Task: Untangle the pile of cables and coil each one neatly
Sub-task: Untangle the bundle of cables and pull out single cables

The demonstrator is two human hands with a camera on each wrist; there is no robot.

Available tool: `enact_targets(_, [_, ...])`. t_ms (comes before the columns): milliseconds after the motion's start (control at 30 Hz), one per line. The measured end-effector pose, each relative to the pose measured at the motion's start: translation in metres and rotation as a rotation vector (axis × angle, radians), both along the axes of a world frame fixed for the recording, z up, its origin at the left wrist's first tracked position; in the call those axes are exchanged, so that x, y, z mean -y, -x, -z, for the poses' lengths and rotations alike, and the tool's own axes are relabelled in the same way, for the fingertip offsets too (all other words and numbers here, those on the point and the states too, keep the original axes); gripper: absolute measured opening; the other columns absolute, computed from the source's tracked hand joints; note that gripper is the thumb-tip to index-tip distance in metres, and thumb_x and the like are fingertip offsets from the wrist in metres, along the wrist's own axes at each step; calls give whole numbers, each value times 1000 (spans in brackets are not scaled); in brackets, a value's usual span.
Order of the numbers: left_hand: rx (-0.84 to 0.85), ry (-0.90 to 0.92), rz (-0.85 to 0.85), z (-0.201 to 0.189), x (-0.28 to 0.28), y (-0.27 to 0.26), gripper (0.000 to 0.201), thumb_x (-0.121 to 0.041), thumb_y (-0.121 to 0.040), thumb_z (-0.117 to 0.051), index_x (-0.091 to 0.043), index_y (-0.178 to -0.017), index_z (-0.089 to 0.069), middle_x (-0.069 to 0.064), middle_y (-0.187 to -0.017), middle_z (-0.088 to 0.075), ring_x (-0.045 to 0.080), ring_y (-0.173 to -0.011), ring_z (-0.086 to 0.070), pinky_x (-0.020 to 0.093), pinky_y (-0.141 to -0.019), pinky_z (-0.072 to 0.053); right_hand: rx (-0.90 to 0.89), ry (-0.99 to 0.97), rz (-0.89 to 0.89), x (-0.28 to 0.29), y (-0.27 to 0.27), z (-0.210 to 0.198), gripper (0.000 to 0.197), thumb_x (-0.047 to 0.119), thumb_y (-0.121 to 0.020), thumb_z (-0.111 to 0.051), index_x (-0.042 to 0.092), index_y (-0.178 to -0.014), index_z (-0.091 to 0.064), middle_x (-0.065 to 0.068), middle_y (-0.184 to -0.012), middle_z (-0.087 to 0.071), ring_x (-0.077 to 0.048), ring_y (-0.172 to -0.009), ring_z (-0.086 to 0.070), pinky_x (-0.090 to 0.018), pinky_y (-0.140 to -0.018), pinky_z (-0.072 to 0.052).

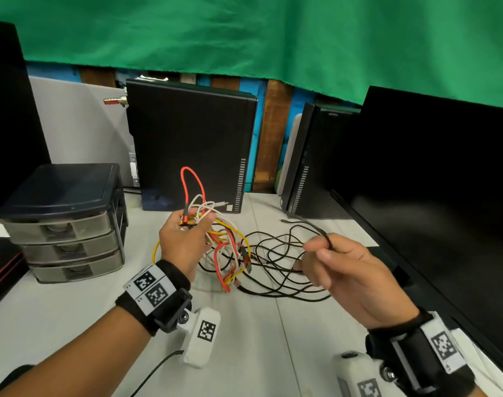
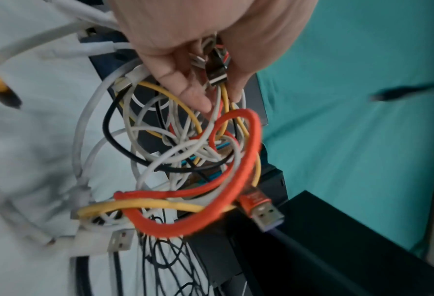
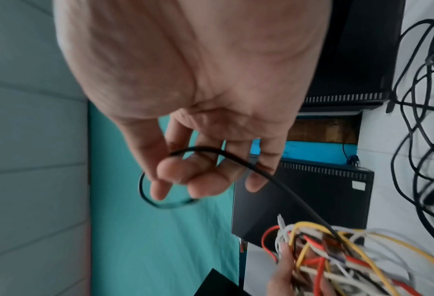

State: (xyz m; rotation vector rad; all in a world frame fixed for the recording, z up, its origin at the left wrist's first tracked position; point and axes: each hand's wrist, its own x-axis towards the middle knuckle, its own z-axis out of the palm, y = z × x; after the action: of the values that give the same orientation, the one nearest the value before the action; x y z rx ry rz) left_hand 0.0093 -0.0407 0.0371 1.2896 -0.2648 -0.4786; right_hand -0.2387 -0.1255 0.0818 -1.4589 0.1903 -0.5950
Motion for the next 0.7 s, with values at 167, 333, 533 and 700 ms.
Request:
enact_targets(167, [-260,248,160,-15,-5,-20,16,0,-95,-57,-16,-95,-59,7,-87,-69,14,-68,-69,22,-58,-55,-149,65,170,16,11,-9,73,74,-80,-58,4,-93,-73,-8,-47,-32,-28,-52,-50,-46,-97,-51])
enact_targets(333, [-425,497,375,-43,-20,-20,26,-26,-92,-52,-7,-91,-69,10,-89,-70,30,-83,-73,36,-76,-59,-480,129,368,31,2,13,53,63,-92,-50,18,-108,-72,-8,-50,-48,-25,-52,-58,-42,-87,-51])
enact_targets(533, [-348,510,451,-54,-23,-9,44,-37,-97,-54,-17,-61,-71,-3,-54,-60,15,-60,-63,35,-89,-52,-822,-10,406,45,0,37,57,61,-95,-48,9,-104,-70,-16,-77,-74,-25,-73,-72,-39,-74,-58])
enact_targets(700, [-299,515,473,-61,-27,-5,20,-8,-83,-47,-10,-71,-63,-4,-51,-58,11,-51,-54,28,-64,-53,-935,617,340,36,3,29,78,81,-84,-41,11,-60,-65,-2,-63,-69,-18,-60,-64,-32,-71,-53])
